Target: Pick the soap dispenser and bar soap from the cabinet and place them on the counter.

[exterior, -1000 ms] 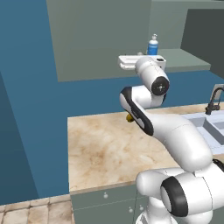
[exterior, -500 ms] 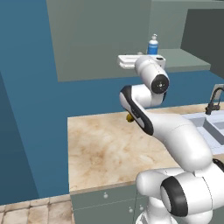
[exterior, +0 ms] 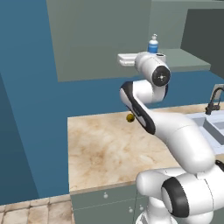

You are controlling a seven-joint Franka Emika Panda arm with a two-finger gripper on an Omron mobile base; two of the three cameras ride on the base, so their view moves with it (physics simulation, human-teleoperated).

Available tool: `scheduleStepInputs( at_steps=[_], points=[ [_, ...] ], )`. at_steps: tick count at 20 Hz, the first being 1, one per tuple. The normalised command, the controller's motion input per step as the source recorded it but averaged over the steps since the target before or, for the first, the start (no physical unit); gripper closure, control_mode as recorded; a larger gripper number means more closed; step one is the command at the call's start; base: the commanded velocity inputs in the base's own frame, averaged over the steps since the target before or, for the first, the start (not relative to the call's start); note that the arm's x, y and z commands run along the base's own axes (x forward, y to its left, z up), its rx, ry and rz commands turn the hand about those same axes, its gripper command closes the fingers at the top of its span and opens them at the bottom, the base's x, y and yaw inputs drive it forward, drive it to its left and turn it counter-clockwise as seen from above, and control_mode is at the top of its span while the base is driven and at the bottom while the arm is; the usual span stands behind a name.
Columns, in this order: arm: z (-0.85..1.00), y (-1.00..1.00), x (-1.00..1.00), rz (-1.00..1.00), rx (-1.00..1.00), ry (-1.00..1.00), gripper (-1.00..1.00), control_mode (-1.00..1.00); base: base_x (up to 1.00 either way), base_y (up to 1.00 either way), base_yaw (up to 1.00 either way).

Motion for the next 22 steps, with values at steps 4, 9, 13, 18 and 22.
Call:
scheduleStepInputs(
  at_steps=[4, 9, 13, 18, 22],
  points=[
    [-0.14, 0.12, 0.44, 0.00, 0.00, 0.17, 1.00, -1.00, 0.00, 0.00, 0.00],
    [-0.18, 0.17, 0.29, 0.00, 0.00, 0.10, 1.00, -1.00, 0.00, 0.00, 0.00],
    [-0.23, 0.32, 0.17, 0.00, 0.00, 0.07, 1.00, -1.00, 0.00, 0.00, 0.00],
    [-0.24, 0.50, 0.01, 0.00, 0.00, 0.04, 1.00, -1.00, 0.00, 0.00, 0.00],
    [-0.19, 0.61, 0.00, 0.00, -0.01, 0.01, 1.00, -1.00, 0.00, 0.00, 0.00]
  ],
)
